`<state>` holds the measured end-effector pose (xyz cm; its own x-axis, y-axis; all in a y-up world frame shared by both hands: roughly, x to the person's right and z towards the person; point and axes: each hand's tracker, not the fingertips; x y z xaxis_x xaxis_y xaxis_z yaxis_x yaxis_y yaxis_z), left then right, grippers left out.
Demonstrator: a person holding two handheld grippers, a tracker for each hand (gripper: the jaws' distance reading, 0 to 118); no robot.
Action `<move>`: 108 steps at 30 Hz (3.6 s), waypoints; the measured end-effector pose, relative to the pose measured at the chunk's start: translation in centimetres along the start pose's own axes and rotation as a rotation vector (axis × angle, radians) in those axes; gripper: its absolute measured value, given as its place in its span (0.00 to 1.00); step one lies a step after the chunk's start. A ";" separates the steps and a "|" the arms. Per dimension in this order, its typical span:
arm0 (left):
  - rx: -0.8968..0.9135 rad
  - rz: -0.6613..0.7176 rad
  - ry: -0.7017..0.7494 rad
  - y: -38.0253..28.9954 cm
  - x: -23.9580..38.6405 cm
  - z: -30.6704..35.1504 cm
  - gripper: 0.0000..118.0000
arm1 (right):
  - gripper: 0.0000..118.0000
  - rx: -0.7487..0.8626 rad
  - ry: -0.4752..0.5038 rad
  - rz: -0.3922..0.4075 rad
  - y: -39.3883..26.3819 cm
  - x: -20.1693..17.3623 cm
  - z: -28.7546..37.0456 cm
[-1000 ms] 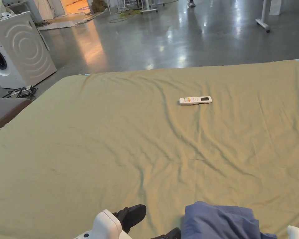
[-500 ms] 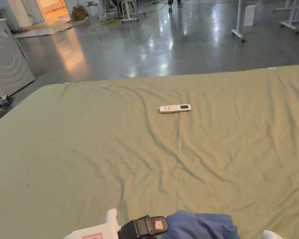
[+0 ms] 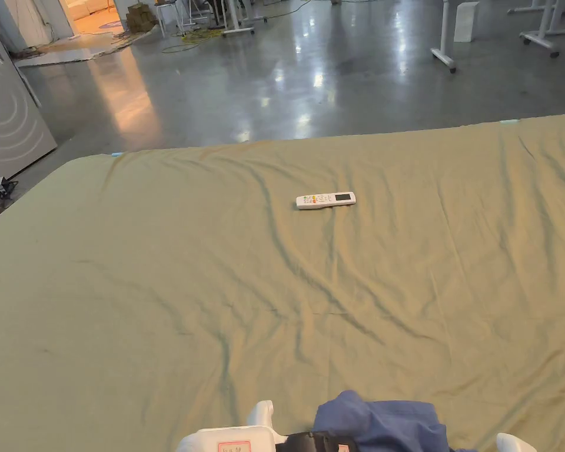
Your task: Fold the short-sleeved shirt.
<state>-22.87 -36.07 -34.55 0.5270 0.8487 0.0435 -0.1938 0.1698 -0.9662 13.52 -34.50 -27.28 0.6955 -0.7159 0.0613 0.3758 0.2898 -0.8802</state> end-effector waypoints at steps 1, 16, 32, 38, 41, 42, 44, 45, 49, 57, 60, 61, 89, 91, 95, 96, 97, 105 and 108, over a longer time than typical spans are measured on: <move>0.000 0.015 -0.036 -0.1 -0.5 0.2 0.32 | 0.00 -0.002 0.004 -0.002 0.0 0.1 -0.1; 0.327 -0.002 0.163 8.3 -5.9 25.1 0.31 | 0.00 0.061 -0.010 0.155 -1.9 -4.7 4.1; 0.397 -0.195 0.922 12.2 -4.4 35.6 0.65 | 0.00 0.102 -0.086 0.104 -1.6 -2.5 6.8; 0.565 -0.421 0.552 5.3 8.6 37.3 0.65 | 0.00 0.258 -0.092 0.182 -1.4 -4.2 12.1; 0.692 -0.636 0.461 -0.8 16.3 34.2 0.66 | 0.00 0.369 -0.078 0.235 -1.2 -6.1 15.5; 0.725 -0.709 0.432 -2.6 18.4 33.0 0.66 | 0.00 0.410 -0.076 0.258 -1.1 -6.9 16.6; 0.761 -0.753 0.371 -6.1 21.8 30.4 0.66 | 0.00 0.476 -0.095 0.302 -0.9 -8.2 18.4; 0.812 -0.793 0.359 -7.8 23.3 29.0 0.66 | 0.00 0.541 -0.118 0.330 -1.0 -9.2 19.4; 0.985 -0.914 0.505 -12.3 26.4 23.8 0.66 | 0.00 0.756 -0.162 0.447 -2.6 -12.5 22.8; 1.017 -1.027 0.570 -18.4 30.2 19.4 0.05 | 0.00 1.001 -0.391 0.801 -7.4 -16.9 26.2; 1.017 -1.044 0.620 -19.5 29.9 19.5 0.01 | 0.00 1.007 -0.410 0.814 -8.3 -17.5 26.6; 1.002 -1.031 0.632 -19.8 29.9 19.7 0.01 | 0.00 1.011 -0.422 0.823 -8.4 -17.6 26.6; 1.028 -0.952 0.584 -20.0 30.0 20.1 0.42 | 0.51 1.036 -0.406 0.811 -8.7 -19.4 28.3; 1.041 -0.950 0.611 -19.8 30.2 19.9 0.49 | 0.57 1.028 -0.413 0.814 -8.6 -19.5 28.3; 1.034 -0.927 0.590 -19.6 30.0 19.9 0.82 | 0.90 1.030 -0.412 0.809 -8.6 -19.7 28.2; 1.033 -0.922 0.585 -19.5 29.9 20.0 0.82 | 0.96 1.028 -0.408 0.808 -8.6 -19.7 28.2; 1.034 -0.921 0.583 -19.5 29.9 19.9 0.82 | 1.00 1.026 -0.409 0.807 -8.6 -19.6 28.1; 1.030 -0.961 0.602 -20.0 30.0 19.4 0.82 | 1.00 1.039 -0.403 0.810 -8.5 -19.8 28.3; 1.024 -0.954 0.601 -19.8 30.0 19.7 0.82 | 1.00 1.038 -0.401 0.805 -8.5 -19.9 28.5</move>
<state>-19.46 -4.10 -9.09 0.9822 -0.0556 0.1794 0.0638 0.9971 -0.0405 13.98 -4.61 -7.64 0.9985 0.0544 -0.0074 -0.0544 0.9985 0.0047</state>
